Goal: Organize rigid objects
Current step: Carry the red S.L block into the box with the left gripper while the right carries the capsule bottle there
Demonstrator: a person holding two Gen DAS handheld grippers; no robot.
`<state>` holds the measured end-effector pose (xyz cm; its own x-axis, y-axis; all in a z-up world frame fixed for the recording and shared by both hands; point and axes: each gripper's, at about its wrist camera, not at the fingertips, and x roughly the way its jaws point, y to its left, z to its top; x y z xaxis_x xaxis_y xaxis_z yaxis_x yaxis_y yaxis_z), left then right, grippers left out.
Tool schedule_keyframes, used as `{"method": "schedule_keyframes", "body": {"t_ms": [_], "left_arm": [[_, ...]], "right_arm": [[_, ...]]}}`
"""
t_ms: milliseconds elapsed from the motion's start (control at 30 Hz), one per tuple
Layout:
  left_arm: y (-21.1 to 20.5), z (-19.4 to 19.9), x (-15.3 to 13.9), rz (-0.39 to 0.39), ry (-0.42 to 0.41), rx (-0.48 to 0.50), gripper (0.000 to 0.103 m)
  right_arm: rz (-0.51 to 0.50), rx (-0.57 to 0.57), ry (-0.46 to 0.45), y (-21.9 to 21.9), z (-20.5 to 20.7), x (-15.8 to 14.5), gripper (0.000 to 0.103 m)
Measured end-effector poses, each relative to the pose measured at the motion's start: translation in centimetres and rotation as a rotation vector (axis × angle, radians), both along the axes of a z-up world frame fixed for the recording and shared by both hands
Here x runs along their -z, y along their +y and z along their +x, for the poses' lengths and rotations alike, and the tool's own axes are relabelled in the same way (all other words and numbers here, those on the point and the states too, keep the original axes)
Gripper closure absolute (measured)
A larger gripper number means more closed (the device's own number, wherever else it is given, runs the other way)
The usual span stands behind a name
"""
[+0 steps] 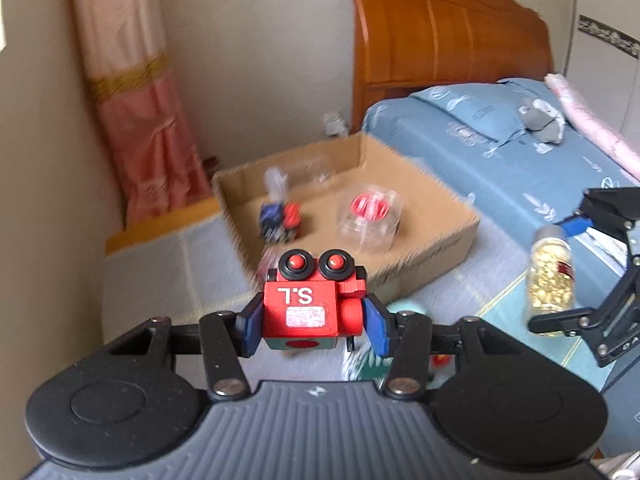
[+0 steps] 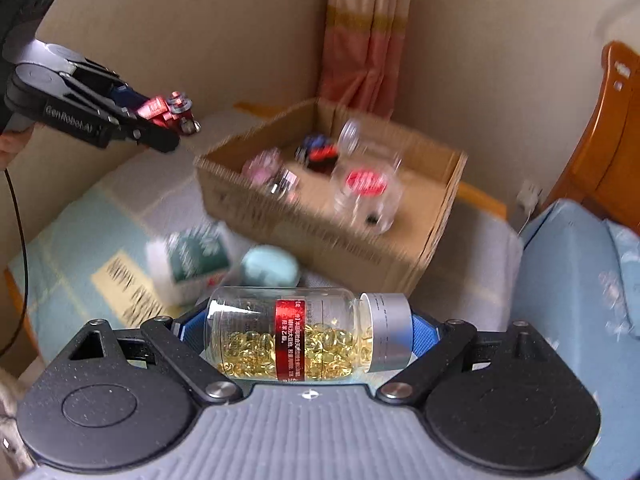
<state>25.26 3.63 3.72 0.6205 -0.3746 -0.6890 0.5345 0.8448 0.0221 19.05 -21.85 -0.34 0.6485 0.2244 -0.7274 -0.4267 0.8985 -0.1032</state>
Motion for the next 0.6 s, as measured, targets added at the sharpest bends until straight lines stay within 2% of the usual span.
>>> {"method": "schedule_keyframes", "body": {"t_ms": [133,233,600], "left_arm": [[-2.4,2.0,-0.9,0.002,-0.028,0.028,0.053],[-3.9,3.7,-0.7,-0.003,-0.018,0.036,0.053],[-7.4,7.6,3.1,-0.005,0.059,0.022,0.053]], "right_arm": [[0.001,0.006,-0.047,-0.5,2.0,-1.7,0.007],[0.006,0.011,-0.068,-0.8,3.5,-2.5,0.007],[-0.002,0.027,-0.099,-1.3,8.0,-3.5,0.007]]}}
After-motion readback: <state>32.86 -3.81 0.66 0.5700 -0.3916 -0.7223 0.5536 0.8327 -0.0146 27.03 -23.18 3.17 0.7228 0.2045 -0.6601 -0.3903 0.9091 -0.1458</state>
